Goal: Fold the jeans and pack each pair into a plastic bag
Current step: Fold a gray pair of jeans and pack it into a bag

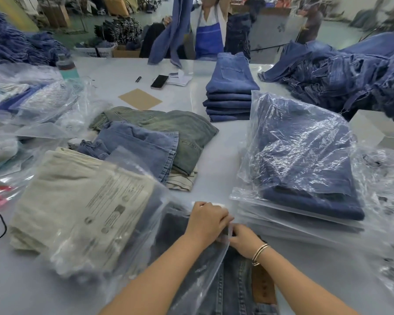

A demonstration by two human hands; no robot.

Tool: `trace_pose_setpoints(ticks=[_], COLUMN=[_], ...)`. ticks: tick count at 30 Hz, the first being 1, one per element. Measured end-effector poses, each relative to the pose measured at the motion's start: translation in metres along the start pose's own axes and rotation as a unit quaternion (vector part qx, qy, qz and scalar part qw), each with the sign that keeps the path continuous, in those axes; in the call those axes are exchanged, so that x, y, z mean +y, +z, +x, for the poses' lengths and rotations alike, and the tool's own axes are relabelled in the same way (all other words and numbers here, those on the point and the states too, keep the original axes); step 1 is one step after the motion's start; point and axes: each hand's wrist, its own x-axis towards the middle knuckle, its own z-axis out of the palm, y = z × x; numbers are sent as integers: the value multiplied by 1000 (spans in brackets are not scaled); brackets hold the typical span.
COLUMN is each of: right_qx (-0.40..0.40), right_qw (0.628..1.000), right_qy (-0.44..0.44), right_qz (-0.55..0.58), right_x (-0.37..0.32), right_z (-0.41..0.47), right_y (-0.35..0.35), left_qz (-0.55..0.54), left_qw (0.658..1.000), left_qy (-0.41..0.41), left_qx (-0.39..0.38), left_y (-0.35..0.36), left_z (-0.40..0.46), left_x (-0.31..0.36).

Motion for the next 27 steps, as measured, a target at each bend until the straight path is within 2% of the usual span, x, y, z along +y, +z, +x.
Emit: trace_pose_setpoints(ticks=[2, 5, 7, 9, 10, 11, 13, 15, 16, 19, 20, 22, 24, 27], right_qx=[74, 158, 207, 212, 201, 187, 161, 143, 130, 84, 78, 71, 27, -71], right_qw=[994, 966, 939, 932, 936, 941, 954, 960, 961, 963, 961, 954, 937, 864], right_qy=[33, 129, 178, 197, 194, 186, 185, 199, 209, 220, 219, 228, 255, 289], right_qz=[70, 160, 207, 217, 217, 211, 171, 138, 130, 135, 149, 182, 238, 407], right_x=[-2, 2, 4, 9, 13, 18, 31, 45, 50, 55, 55, 54, 50, 43], right_z=[1, 10, 16, 21, 19, 16, 7, -1, -4, -12, -14, -17, -19, -24], right_y=[-3, -10, -12, -9, -7, -4, 1, 6, 8, 8, 8, 7, 5, 2], left_qz=[-32, -34, -83, -137, -147, -155, -194, -269, -296, -316, -337, -404, -475, -527], left_qw=[998, 998, 995, 982, 969, 947, 876, 806, 792, 788, 773, 727, 667, 609], left_qy=[29, 49, 43, -26, -100, -195, -392, -501, -515, -518, -530, -551, -571, -592], left_qx=[44, -5, 30, 125, 172, 203, 204, 164, 137, 99, 89, 70, 62, 31], left_y=[-1, -4, -8, -7, -5, -2, 5, 10, 11, 17, 17, 17, 18, 17], left_z=[8, 9, -3, -25, -36, -47, -64, -74, -76, -73, -69, -62, -56, -52], left_x=[15, 22, 9, -11, -24, -38, -66, -88, -94, -104, -105, -103, -104, -108])
